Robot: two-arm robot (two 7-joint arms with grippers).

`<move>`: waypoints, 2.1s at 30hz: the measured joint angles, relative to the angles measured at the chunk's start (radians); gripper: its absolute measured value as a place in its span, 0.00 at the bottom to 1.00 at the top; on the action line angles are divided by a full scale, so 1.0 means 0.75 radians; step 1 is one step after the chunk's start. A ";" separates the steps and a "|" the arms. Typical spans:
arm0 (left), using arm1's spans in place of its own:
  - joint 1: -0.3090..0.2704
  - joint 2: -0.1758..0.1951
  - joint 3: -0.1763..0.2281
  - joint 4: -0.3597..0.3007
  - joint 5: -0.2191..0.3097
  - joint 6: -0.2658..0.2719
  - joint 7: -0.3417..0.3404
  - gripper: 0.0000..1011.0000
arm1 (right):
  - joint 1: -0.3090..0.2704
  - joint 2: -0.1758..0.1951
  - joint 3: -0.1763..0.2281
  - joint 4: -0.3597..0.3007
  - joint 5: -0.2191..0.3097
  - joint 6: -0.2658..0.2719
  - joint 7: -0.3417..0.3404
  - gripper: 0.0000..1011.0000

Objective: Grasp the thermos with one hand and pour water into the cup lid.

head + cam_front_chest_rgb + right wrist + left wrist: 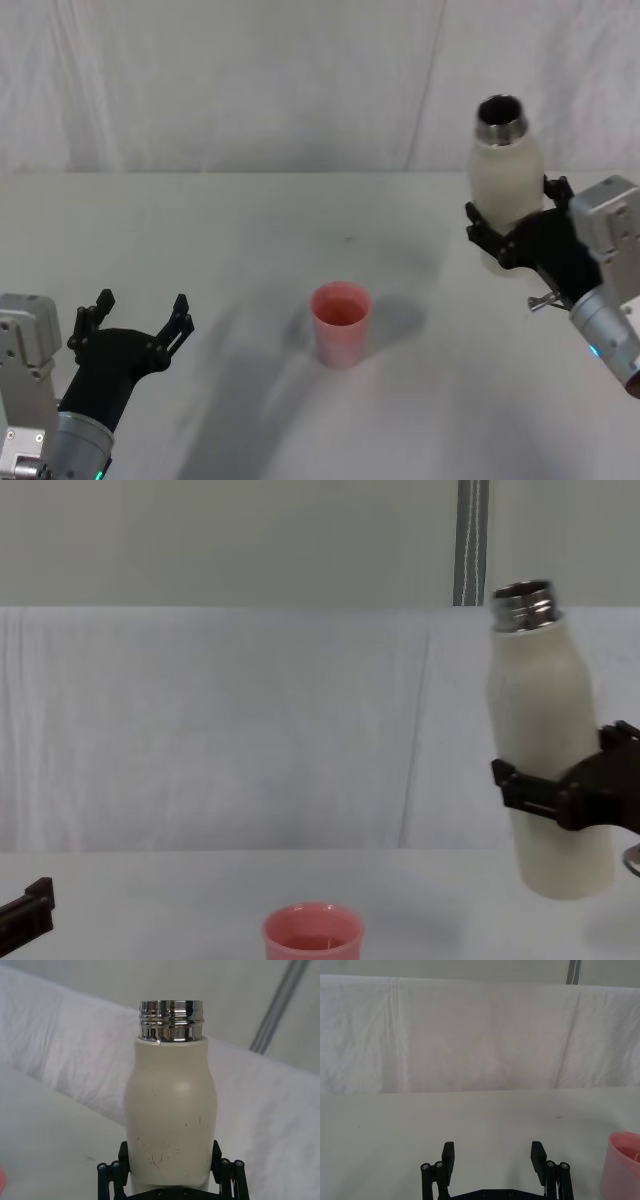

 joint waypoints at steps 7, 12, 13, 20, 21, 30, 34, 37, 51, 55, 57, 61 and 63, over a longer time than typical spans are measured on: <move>0.000 0.000 0.000 0.000 0.000 0.000 0.000 0.99 | -0.032 -0.032 0.064 0.025 0.166 0.004 0.022 0.94; 0.000 0.000 0.000 0.000 0.000 0.000 0.000 0.99 | -0.049 -0.044 0.093 0.051 0.249 0.007 0.026 0.94; 0.000 0.000 0.000 0.000 0.000 0.000 0.000 0.99 | -0.050 -0.045 0.095 0.054 0.256 0.008 0.026 0.94; 0.000 0.000 0.000 0.000 0.000 0.000 0.000 0.99 | -0.053 -0.045 0.098 0.093 0.277 0.024 0.007 0.94; 0.000 0.000 0.000 0.000 0.000 0.000 0.000 0.99 | -0.053 -0.045 0.098 0.097 0.278 0.025 0.004 0.94; 0.000 0.000 0.000 0.000 0.000 0.000 0.000 0.99 | -0.052 -0.044 0.100 0.138 0.280 0.024 -0.018 0.94; 0.000 0.000 0.000 0.000 0.000 0.000 0.000 0.99 | -0.051 -0.044 0.101 0.148 0.281 0.018 -0.021 0.94; 0.000 0.000 0.000 0.000 0.000 0.000 0.000 0.99 | -0.050 -0.044 0.103 0.161 0.281 0.012 -0.023 0.94; 0.000 0.000 0.000 0.000 0.000 0.000 0.000 0.99 | -0.043 -0.049 0.105 0.213 0.280 -0.031 -0.022 0.94; 0.000 0.000 0.000 0.000 0.000 0.000 0.000 0.99 | -0.039 -0.051 0.105 0.226 0.280 -0.047 -0.020 0.94; 0.000 0.000 0.000 0.000 0.000 0.000 0.000 0.99 | -0.037 -0.053 0.104 0.232 0.280 -0.054 -0.019 0.94; 0.000 0.000 0.000 0.000 0.000 0.000 0.000 0.99 | -0.033 -0.057 0.104 0.243 0.280 -0.060 -0.017 0.94; 0.000 0.000 0.000 0.000 0.000 0.000 0.000 0.99 | -0.032 -0.058 0.103 0.246 0.280 -0.062 -0.016 0.94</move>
